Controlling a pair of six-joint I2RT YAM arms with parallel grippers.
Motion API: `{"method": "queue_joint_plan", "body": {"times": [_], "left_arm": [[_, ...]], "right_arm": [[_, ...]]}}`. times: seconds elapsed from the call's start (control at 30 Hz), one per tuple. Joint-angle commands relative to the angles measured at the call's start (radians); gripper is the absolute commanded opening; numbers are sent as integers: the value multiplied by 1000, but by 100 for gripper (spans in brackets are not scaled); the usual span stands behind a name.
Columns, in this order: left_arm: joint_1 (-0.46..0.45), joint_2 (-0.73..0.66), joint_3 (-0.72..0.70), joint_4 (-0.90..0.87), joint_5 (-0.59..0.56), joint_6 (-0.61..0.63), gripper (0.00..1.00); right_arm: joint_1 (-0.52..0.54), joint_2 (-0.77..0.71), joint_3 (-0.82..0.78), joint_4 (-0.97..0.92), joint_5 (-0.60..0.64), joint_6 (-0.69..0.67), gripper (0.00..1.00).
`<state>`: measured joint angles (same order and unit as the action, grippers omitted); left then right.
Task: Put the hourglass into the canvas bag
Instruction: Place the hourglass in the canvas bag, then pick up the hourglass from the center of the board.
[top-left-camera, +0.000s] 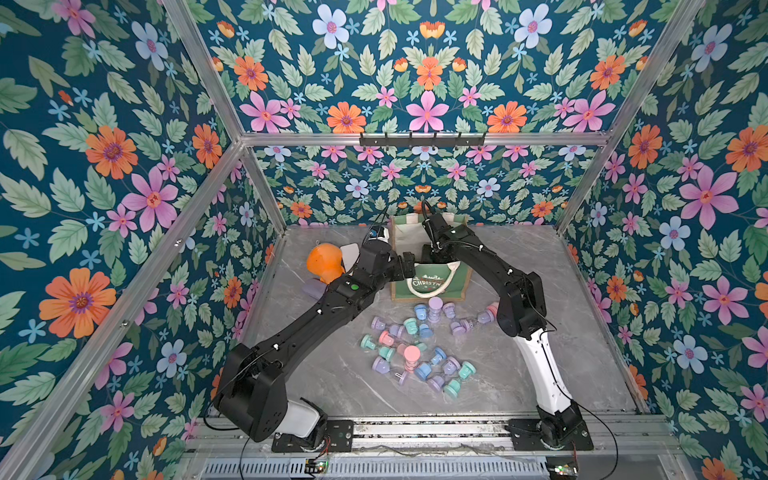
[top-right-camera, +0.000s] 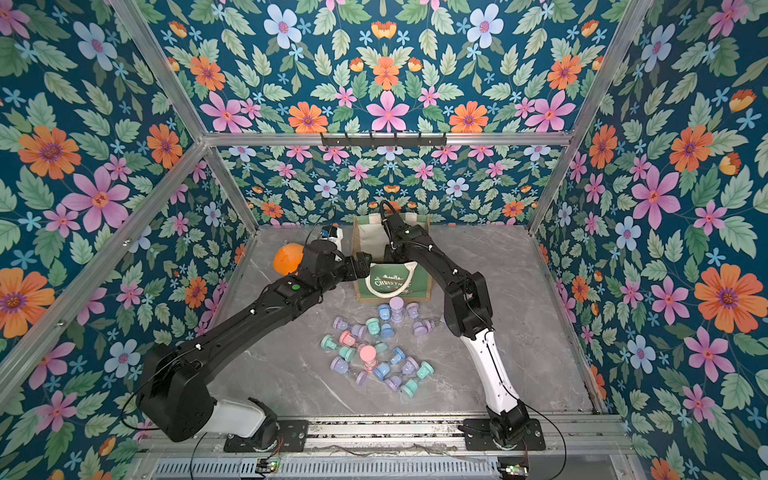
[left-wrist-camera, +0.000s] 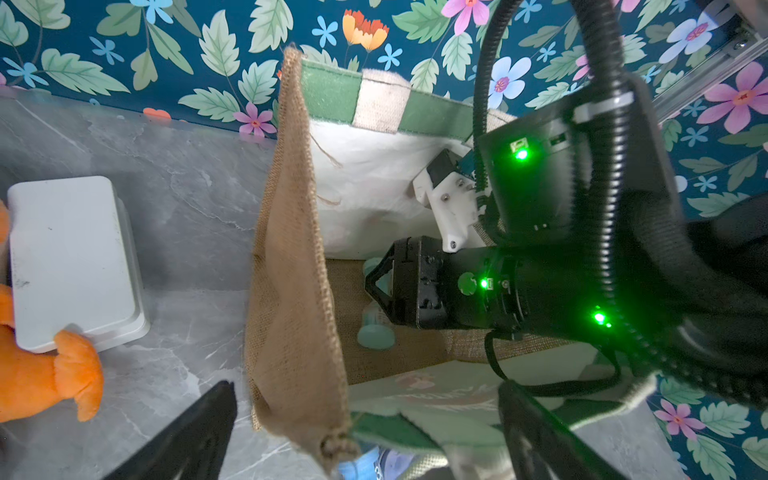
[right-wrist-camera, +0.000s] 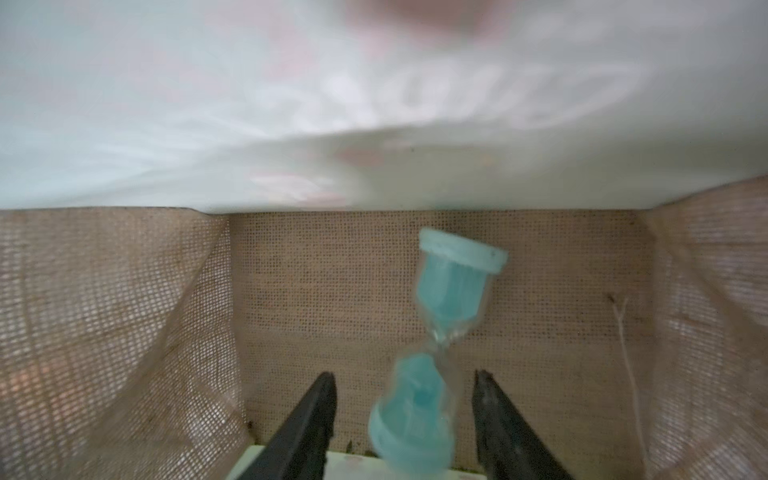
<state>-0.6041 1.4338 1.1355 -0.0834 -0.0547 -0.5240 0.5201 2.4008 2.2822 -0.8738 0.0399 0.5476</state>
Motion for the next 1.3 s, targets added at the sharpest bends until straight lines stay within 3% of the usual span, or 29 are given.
{"method": "queue_joint_plan", "body": {"times": [0.0,0.1,0.17,0.33,0.6,0.77,0.93,1.07,1.27], "left_arm": [[0,-7,9,-1,-5,7,100],[1,-12,20,-6,0,7,100],[0,-22,27,-7,-1,10,100],[0,-56,36,-31,0,15,100],[-2,-151,-21,-51,22,-4,100],[-16,-221,-82,-69,41,-27,100],[-38,-285,-156,-78,44,-44,100],[-58,-323,-201,-87,44,-49,100],[-71,-350,-285,-64,43,-72,100]], "right_arm": [[1,-31,3,-12,22,1,61],[1,-76,1,-21,29,-4,62],[1,-137,-20,-1,18,-16,68],[1,-242,-13,-51,-2,-33,69],[32,-513,-197,-42,10,-50,72],[114,-693,-379,-36,137,-32,73],[198,-870,-622,37,187,36,74],[270,-916,-753,59,232,70,76],[303,-881,-937,144,168,149,77]]}}
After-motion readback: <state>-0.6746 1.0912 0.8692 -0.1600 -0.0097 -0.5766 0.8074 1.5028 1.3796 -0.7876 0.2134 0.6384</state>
